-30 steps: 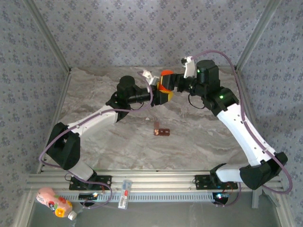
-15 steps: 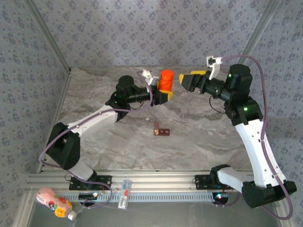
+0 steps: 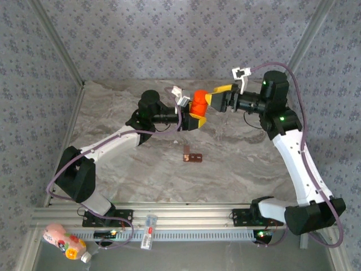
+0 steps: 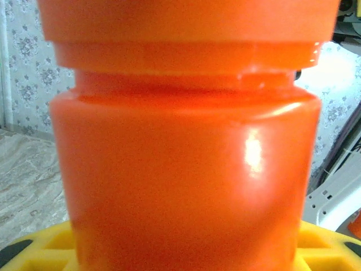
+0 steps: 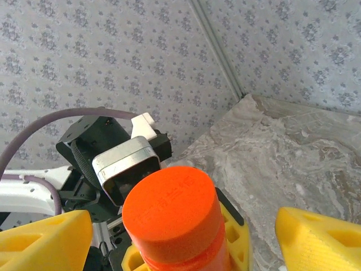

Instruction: Sort the pills into containers

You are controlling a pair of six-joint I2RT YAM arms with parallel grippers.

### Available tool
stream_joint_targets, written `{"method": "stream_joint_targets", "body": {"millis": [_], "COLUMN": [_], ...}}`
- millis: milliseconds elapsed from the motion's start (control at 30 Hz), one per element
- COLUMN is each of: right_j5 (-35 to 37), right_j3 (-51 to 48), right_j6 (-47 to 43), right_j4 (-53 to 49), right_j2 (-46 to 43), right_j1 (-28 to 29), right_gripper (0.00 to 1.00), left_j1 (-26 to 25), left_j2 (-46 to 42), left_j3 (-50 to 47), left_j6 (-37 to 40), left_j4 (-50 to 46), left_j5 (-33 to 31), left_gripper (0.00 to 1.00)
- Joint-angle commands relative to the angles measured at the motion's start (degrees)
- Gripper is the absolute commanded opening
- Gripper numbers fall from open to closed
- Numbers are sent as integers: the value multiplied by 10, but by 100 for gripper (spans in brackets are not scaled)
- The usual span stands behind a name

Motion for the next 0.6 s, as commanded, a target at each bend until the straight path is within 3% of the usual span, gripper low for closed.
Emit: {"method": "stream_joint_targets", "body": {"millis": [0, 133, 367, 467, 567], "right_j5": [-20, -12, -11, -12, -13], "right_j3": [28, 39, 54, 56, 56], "right_j6": [-18, -24, -31, -33, -35], "right_j4": [1, -7, -20, -26, -29], "right_j2": [13, 27, 38, 41, 41], "right_j1": [12, 23, 34, 36, 39], "right_gripper": [85, 81, 62, 60, 65], "left_j1": [3, 3, 2, 2, 2], "left_j2": [-15, -16, -15, -15, -14], "left_j3": [16, 16, 17, 17, 19], "left_j6": [-4, -5, -6, -7, -8], "left_j4": [15, 14, 14, 15, 16], "left_j5": [24, 25, 21, 20, 19], "left_gripper": [0, 0, 0, 0, 0]}}
